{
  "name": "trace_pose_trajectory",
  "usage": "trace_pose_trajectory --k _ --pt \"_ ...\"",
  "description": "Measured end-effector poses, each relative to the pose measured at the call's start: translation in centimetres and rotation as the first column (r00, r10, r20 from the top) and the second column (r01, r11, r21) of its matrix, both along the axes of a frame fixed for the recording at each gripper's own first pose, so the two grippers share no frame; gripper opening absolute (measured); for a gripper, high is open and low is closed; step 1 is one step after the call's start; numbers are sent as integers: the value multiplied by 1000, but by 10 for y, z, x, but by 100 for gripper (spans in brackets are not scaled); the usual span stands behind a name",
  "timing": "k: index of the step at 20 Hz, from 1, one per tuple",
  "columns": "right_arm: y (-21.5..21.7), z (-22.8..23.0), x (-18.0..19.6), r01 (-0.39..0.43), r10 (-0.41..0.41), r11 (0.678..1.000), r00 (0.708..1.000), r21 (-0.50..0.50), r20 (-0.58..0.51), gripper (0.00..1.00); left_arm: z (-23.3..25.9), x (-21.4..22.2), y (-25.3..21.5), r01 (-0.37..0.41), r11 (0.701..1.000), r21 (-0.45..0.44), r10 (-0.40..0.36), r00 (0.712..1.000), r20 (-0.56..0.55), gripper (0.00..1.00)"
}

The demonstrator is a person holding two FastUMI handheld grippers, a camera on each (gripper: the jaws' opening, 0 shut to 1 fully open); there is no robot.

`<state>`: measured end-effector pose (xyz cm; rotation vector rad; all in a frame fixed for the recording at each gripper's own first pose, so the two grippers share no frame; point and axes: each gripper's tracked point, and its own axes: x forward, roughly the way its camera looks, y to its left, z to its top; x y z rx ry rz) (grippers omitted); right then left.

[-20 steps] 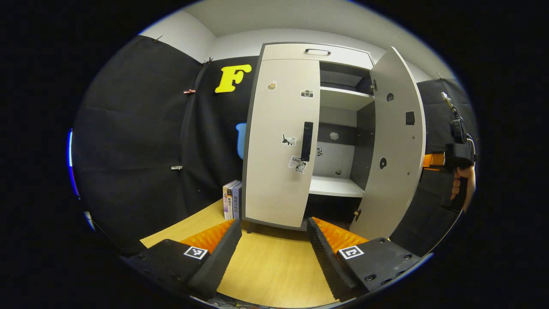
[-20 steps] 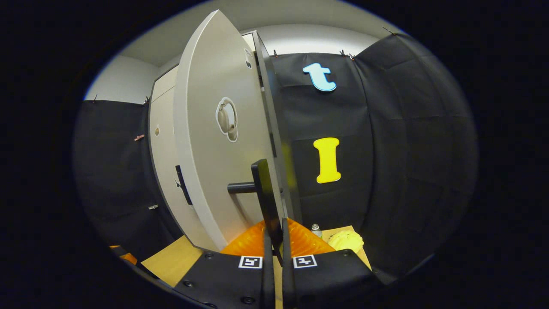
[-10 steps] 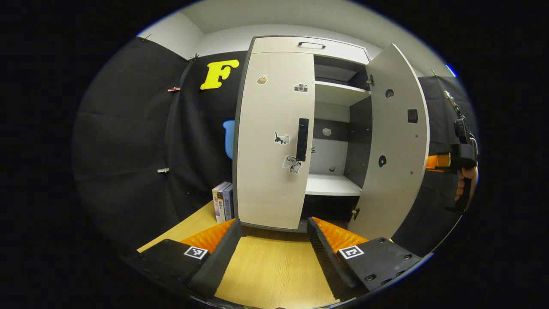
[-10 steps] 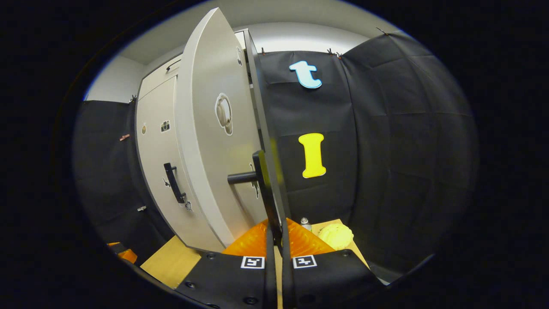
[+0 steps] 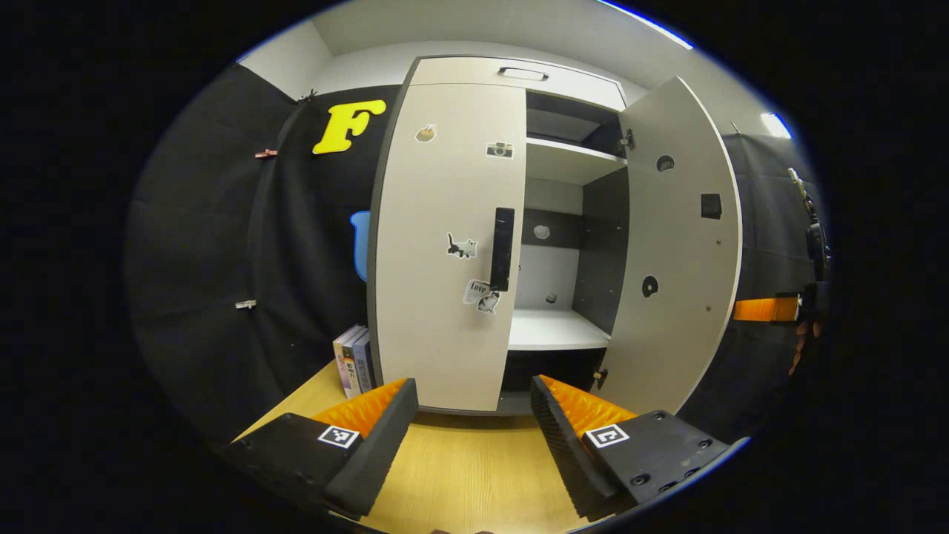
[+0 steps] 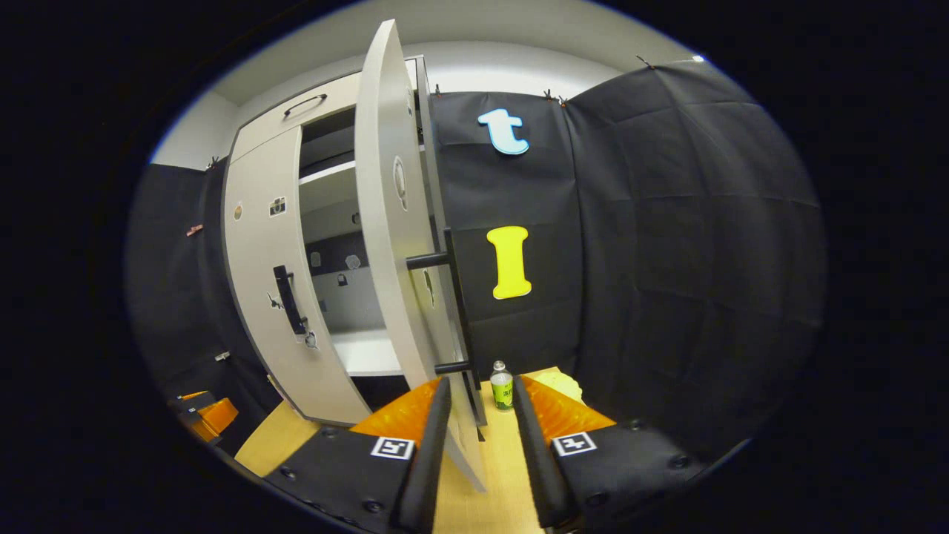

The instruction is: Open the right door of the double-door shoe cabinet with the right hand, and open the left door with the left hand.

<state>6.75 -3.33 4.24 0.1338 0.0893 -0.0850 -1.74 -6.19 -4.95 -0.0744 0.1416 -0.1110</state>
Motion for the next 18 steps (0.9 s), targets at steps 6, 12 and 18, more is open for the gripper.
trace_pose_trajectory --k 6,12,18 --pt "43 4 -19 22 -21 1000 998 -15 55 100 30 58 -7 75 997 -33 -72 996 60 95" --pt "102 -18 -32 0 2 998 1000 -60 28 96 59 116 10 91 996 10 -92 987 129 95" --pt "145 -35 -17 7 -5 997 1000 -81 15 99 82 157 7 155 988 -1 -153 975 160 95"
